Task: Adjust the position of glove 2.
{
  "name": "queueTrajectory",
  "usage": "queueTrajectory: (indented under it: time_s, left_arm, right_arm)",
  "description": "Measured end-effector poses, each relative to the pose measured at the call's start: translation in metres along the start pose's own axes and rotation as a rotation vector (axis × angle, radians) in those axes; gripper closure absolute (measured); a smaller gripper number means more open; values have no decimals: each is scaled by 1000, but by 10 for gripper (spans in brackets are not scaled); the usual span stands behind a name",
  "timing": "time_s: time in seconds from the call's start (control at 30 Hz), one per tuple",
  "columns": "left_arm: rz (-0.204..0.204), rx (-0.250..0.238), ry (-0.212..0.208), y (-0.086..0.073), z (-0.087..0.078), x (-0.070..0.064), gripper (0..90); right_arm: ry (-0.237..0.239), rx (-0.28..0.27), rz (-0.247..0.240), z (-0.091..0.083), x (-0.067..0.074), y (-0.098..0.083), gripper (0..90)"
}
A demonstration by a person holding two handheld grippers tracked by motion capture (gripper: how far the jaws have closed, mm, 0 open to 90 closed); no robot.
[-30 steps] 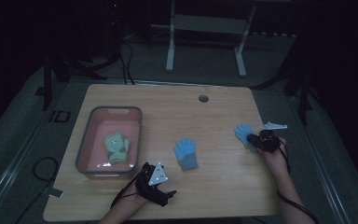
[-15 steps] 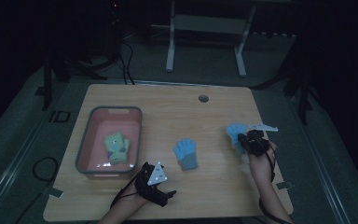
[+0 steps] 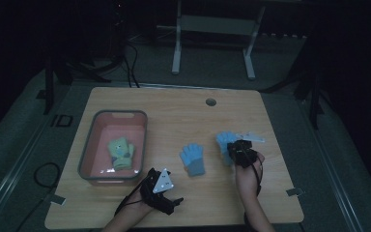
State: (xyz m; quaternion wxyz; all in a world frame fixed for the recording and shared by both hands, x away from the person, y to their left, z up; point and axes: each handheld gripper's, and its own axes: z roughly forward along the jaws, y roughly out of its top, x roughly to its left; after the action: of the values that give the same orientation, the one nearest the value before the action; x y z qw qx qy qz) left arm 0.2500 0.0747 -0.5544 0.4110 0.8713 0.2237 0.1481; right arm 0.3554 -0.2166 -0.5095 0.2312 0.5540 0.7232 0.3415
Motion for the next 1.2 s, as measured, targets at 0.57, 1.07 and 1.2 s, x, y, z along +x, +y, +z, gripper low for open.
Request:
queueTrajectory:
  time_s: [0.57,1.07,1.2]
  left_arm:
    - [10,-4,-11,0,0,-1,36]
    - [17,2,-18,0,2,-3,36]
    - [13,0,-16,-1,2,-3,36]
  right_arm:
    - [20,55,39,23,8,-33,703]
    - [227,50,-214,0,-25,-6,552]
    - [347,51,-356,-1,-48,3,605]
